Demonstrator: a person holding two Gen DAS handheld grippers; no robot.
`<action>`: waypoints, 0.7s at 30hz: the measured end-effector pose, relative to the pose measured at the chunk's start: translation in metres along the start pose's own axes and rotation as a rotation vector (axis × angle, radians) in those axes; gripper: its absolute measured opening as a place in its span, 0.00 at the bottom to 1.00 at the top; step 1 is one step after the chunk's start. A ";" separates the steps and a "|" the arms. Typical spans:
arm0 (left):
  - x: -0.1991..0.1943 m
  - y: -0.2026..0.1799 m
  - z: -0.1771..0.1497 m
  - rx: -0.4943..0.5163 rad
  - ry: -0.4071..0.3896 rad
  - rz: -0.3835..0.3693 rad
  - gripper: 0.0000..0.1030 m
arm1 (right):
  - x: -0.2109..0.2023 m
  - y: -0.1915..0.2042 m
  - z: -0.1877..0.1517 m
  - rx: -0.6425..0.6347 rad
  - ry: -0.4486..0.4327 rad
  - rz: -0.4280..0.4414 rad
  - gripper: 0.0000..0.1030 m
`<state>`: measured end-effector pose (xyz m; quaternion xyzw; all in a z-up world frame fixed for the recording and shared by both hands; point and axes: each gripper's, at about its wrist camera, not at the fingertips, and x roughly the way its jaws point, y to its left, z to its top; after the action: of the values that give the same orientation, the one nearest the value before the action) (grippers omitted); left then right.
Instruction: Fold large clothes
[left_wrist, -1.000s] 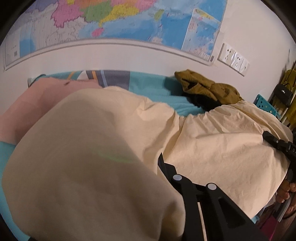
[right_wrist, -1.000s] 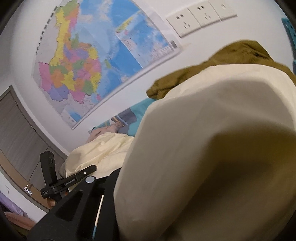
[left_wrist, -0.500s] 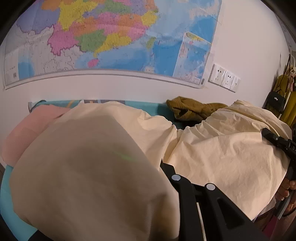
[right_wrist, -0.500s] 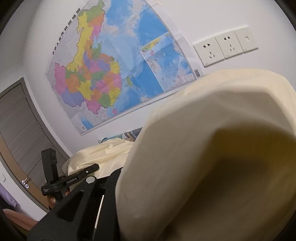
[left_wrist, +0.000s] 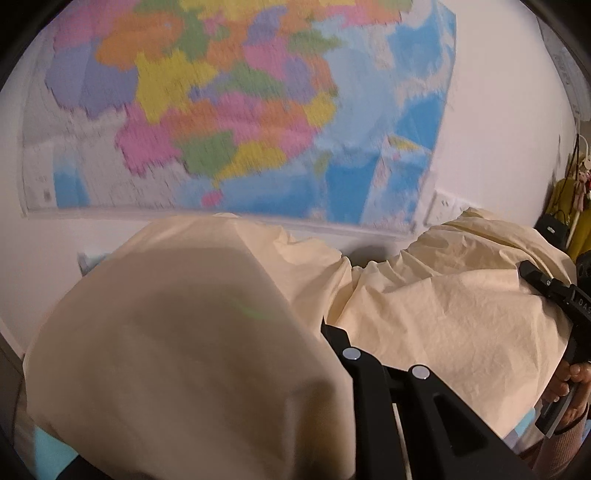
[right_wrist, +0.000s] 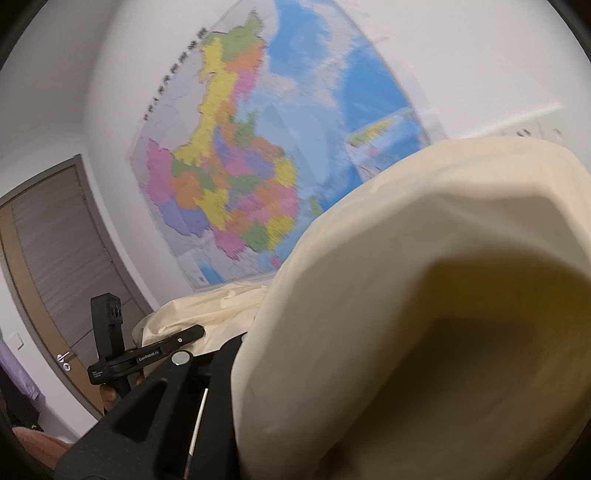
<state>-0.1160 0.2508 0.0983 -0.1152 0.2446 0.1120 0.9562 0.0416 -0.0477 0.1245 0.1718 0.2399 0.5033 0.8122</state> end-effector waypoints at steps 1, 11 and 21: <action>-0.005 0.006 0.009 0.003 -0.018 0.014 0.12 | 0.006 0.004 0.004 -0.006 -0.002 0.012 0.11; -0.017 0.111 0.074 -0.024 -0.092 0.276 0.12 | 0.145 0.063 0.028 -0.047 0.045 0.201 0.11; 0.013 0.259 0.079 -0.121 -0.099 0.550 0.12 | 0.318 0.119 -0.024 0.029 0.130 0.349 0.11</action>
<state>-0.1406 0.5203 0.1164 -0.0955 0.2124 0.3872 0.8921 0.0613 0.2907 0.0976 0.1898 0.2657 0.6432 0.6926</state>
